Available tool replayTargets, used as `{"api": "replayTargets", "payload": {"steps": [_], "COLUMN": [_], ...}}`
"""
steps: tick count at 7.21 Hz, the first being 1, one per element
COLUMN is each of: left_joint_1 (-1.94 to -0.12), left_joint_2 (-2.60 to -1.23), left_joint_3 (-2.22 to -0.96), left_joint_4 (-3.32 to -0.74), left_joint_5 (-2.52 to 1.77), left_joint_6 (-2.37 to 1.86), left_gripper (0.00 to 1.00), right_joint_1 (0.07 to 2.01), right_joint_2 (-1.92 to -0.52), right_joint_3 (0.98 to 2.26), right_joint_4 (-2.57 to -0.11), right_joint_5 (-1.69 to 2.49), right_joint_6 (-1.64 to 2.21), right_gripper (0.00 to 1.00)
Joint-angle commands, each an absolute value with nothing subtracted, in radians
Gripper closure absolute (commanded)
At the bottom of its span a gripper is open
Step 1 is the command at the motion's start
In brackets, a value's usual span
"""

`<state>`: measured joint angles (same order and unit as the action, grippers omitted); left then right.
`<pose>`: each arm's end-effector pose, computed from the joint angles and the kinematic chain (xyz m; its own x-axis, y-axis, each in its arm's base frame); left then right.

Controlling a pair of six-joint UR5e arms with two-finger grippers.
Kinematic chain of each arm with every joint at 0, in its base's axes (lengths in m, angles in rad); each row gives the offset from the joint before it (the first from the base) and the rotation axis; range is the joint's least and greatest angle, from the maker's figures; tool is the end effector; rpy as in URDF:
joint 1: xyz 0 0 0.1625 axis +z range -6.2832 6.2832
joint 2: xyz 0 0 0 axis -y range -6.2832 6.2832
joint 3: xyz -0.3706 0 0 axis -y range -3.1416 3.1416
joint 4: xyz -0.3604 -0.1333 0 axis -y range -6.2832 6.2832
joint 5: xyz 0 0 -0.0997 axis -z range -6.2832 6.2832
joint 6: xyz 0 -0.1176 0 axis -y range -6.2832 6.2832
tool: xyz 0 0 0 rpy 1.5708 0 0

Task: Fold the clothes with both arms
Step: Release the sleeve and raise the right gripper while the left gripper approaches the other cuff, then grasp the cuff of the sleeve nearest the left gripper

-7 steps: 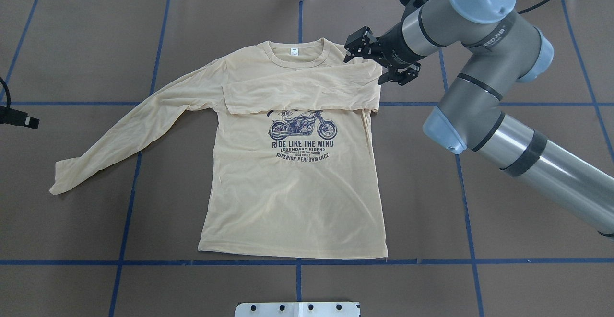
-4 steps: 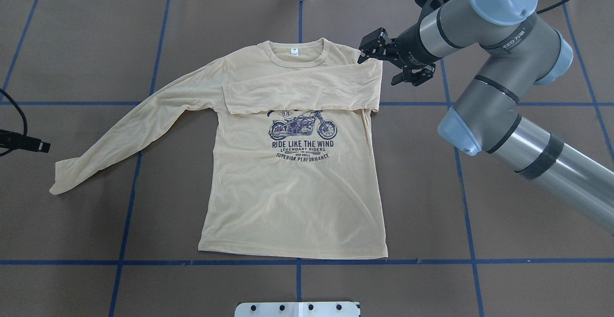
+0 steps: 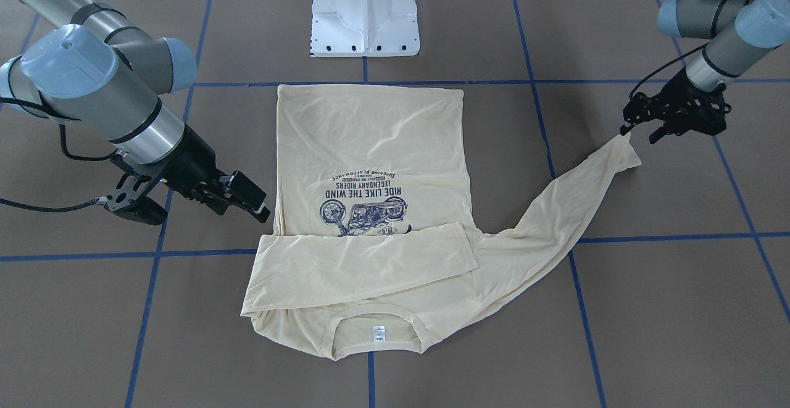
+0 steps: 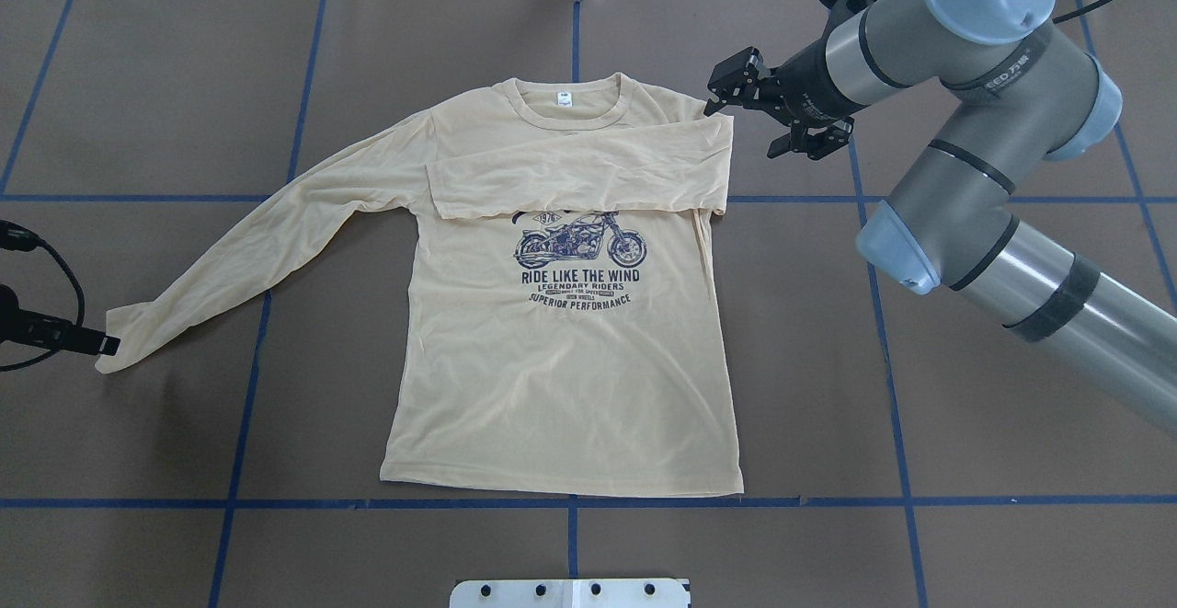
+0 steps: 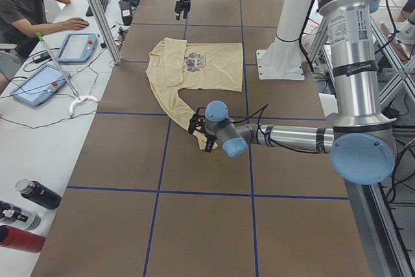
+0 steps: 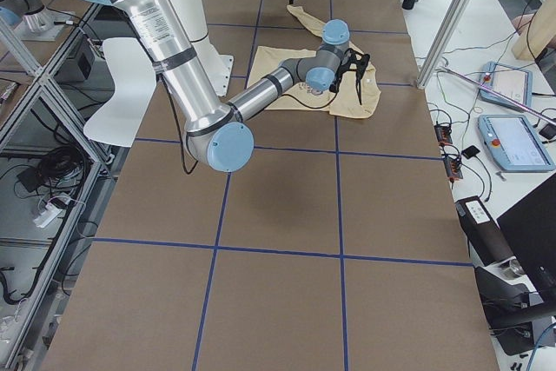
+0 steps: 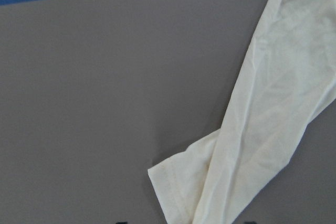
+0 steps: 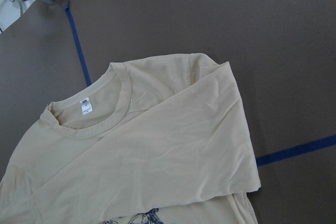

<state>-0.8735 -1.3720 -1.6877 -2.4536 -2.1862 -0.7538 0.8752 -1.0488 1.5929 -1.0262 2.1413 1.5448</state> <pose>0.2223 -0.3673 0.5505 0.5682 0.2488 -0.7844 -0.0796 0.9654 0.2485 -0.3483 -0.5261 0.2547 0.3058 0.3322 0.8922 -0.3316 0.9156 -0.2273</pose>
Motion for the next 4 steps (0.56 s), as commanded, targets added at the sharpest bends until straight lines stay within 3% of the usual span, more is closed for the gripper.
{"api": "replayTargets", "payload": {"steps": [1,3,4], "left_joint_1": [-0.851,-0.825,-0.825], "left_joint_2": [-1.371,-1.371,-1.371], "left_joint_3": [-1.681,-1.674,-1.674], "left_joint_4": [-2.453,-2.453,-2.453], "left_joint_5": [-2.181,-2.149,-2.148], "left_joint_6": [-0.753,-0.755,-0.753], "left_gripper": [0.35,0.38,0.55], "right_joint_1": [0.874,0.876,0.874], "right_joint_2": [-1.052,-1.063,-1.066], "right_joint_3": [1.592,1.592,1.594], "right_joint_4": [-1.026,-1.026,-1.026], "right_joint_5": [2.138,2.137,2.137], "right_joint_6": [1.545,1.545,1.545], "right_gripper": [0.02,0.02,0.02]}}
